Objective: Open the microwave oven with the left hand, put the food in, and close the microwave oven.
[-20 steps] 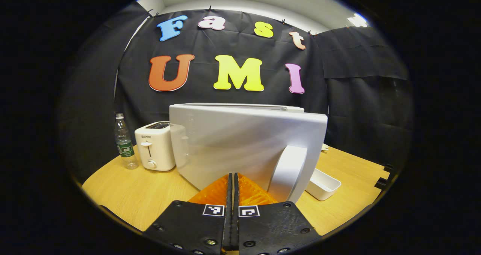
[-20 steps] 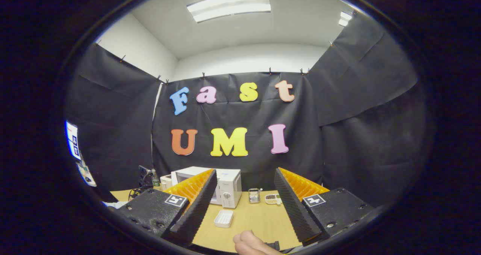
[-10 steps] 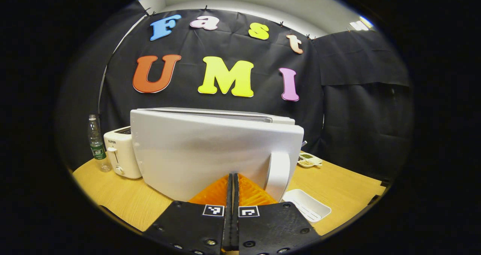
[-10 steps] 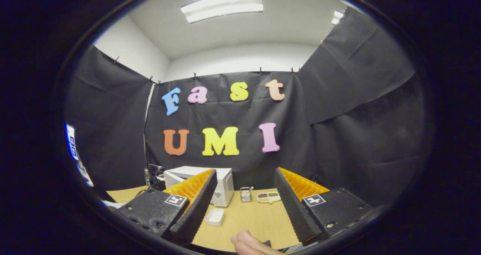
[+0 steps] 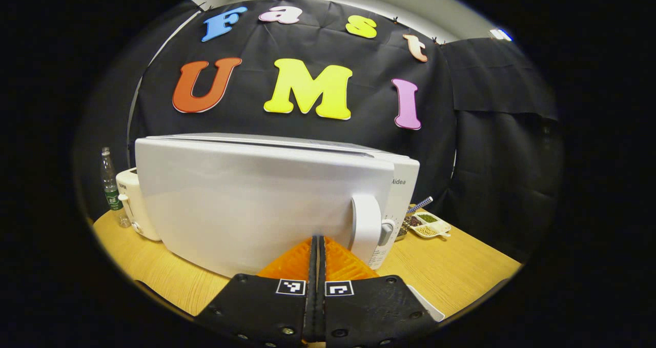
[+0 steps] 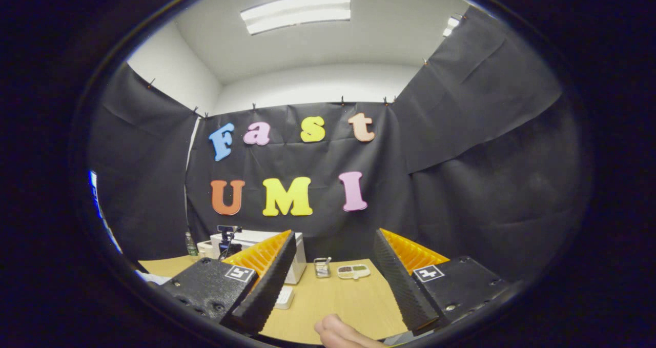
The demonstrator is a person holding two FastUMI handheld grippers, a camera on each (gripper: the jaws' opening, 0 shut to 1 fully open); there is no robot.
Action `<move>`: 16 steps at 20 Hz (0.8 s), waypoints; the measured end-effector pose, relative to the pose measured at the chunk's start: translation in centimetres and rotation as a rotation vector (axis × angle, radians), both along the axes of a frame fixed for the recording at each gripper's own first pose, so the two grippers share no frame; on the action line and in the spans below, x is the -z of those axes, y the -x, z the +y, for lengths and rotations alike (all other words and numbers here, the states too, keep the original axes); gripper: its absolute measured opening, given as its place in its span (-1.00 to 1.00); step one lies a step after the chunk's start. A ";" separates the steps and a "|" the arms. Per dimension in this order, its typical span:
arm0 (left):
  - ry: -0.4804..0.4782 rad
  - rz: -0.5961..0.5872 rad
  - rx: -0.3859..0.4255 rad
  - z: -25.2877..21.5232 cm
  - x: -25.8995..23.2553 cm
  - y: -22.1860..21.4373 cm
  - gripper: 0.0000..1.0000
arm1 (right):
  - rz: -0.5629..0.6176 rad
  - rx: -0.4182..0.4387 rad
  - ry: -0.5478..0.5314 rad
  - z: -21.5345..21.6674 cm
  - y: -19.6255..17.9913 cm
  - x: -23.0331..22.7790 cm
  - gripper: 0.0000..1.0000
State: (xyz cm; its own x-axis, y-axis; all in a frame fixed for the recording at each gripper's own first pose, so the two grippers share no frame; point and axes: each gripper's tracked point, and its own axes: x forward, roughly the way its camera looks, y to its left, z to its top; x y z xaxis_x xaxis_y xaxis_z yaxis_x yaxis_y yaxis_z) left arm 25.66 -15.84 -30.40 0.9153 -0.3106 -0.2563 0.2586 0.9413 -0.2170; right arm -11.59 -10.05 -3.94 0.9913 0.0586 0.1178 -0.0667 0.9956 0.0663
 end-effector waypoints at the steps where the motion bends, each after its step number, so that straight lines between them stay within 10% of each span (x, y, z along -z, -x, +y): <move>1: 0.001 0.002 -0.009 -0.2 0.0 -0.8 -1.00 | -0.004 0.005 0.001 -0.3 0.1 0.0 0.94; 16: -0.147 0.073 -0.034 0.6 0.9 -2.5 -0.97 | 0.007 0.007 0.018 1.6 -1.2 0.0 0.94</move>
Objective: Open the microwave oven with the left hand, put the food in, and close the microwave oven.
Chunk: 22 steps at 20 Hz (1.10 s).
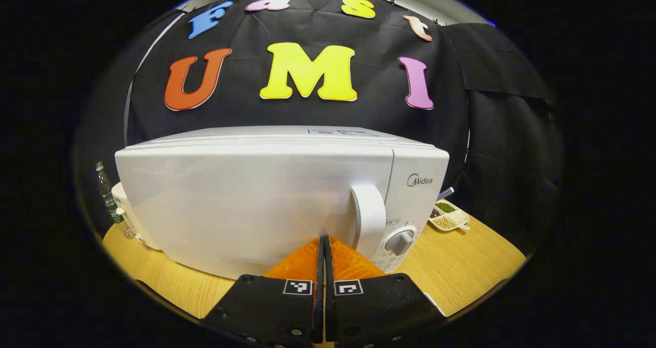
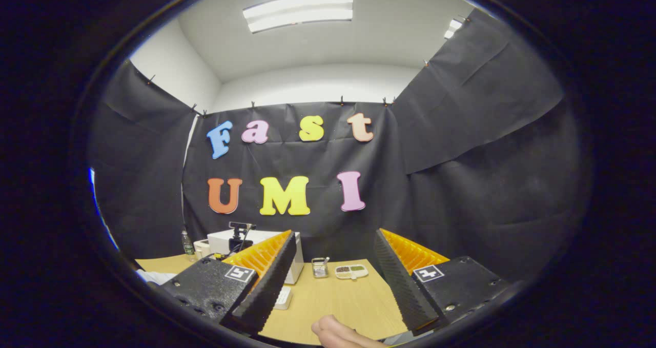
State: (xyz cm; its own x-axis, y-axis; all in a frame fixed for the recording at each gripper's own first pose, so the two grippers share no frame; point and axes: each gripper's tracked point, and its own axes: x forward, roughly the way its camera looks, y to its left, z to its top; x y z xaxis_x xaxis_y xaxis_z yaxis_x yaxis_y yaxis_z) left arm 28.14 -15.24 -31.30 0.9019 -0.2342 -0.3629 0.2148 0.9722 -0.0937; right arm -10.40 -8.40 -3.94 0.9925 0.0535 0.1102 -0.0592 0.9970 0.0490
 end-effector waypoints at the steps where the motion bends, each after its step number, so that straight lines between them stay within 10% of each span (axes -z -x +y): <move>1: -0.012 0.003 0.006 0.1 0.0 0.4 -0.97 | 0.007 -0.001 0.003 0.4 -0.3 0.2 0.94; 4: -0.027 -0.026 -0.006 1.2 -1.4 1.8 -0.98 | 0.034 -0.011 -0.002 1.4 -0.7 1.3 0.94; 7: -0.016 -0.051 -0.046 2.6 -3.7 3.9 0.90 | 0.063 -0.018 -0.002 2.3 -1.6 2.2 0.79; 22: 0.080 -0.268 -0.069 5.8 -22.3 21.0 0.87 | 0.118 0.023 -0.001 3.3 -3.5 2.8 0.94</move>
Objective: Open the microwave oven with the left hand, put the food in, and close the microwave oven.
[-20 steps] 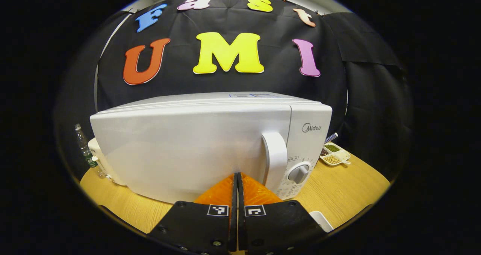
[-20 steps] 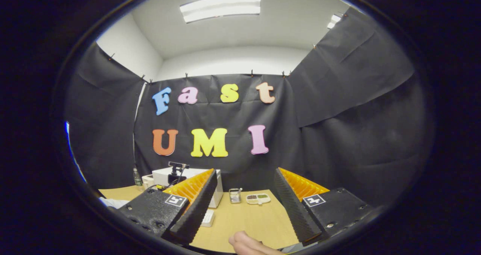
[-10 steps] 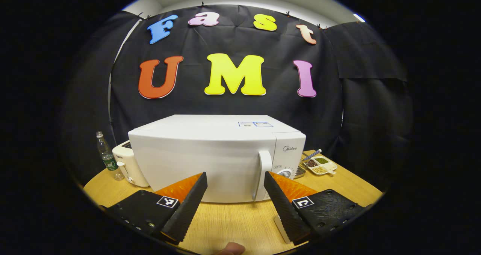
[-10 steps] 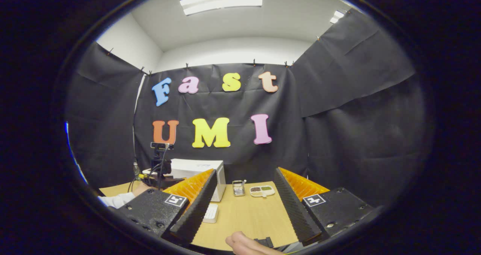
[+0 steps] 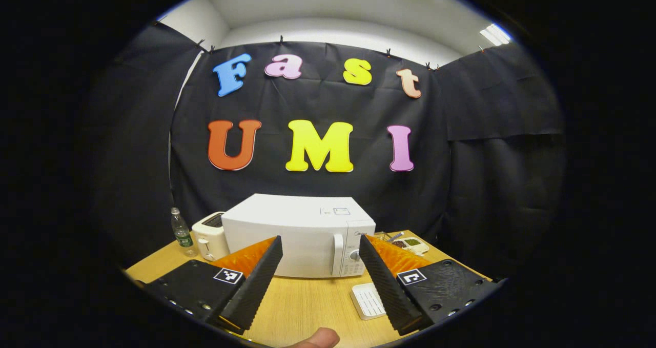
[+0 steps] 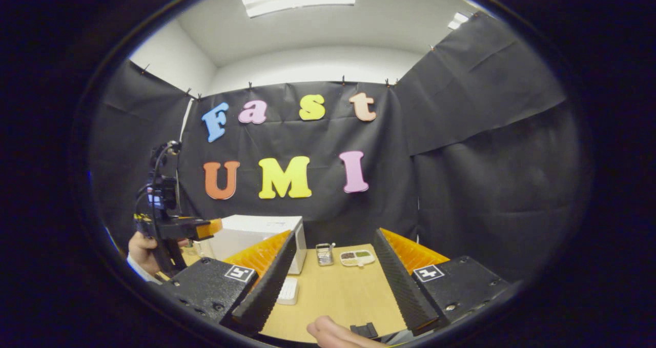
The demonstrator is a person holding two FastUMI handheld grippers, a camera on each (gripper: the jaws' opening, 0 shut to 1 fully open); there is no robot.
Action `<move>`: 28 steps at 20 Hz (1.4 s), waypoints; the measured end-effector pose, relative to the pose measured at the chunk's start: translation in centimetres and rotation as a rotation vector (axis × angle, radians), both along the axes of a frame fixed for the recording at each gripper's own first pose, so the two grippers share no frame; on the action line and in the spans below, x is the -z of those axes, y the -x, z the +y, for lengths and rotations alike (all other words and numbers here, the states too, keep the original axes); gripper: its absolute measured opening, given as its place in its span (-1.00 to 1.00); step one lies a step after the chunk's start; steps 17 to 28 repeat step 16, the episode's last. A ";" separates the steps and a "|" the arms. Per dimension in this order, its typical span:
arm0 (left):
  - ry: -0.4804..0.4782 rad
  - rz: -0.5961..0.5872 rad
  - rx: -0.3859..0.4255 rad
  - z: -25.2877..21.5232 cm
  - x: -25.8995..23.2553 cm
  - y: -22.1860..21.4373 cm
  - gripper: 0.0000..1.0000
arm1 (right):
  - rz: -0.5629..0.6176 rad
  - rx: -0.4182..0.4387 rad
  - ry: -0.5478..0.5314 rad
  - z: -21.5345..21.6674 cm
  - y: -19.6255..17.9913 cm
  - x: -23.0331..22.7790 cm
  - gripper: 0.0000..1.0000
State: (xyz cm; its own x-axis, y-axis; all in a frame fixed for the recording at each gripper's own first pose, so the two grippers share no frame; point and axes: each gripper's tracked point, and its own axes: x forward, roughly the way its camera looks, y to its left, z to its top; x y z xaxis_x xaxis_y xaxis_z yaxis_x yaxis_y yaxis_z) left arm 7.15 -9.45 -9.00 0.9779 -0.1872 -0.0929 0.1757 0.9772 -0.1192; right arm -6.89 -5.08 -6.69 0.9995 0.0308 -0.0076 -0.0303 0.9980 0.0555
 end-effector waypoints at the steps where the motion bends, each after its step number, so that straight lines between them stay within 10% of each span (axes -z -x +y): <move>1: 0.004 -0.007 0.007 0.0 -1.1 1.4 0.87 | 0.001 0.004 0.002 0.0 0.0 -0.1 0.94; 6: -0.034 -0.006 -0.035 1.6 -4.2 7.7 0.63 | -0.003 0.003 0.004 0.6 -0.1 -0.7 0.94; 14: -0.045 -0.012 -0.116 4.7 -3.7 13.4 0.92 | 0.013 -0.022 0.004 3.5 -1.2 -1.4 0.94; 28: -0.060 -0.024 -0.139 5.5 -3.7 14.3 0.92 | 0.015 -0.030 0.013 4.1 -1.1 -1.5 0.94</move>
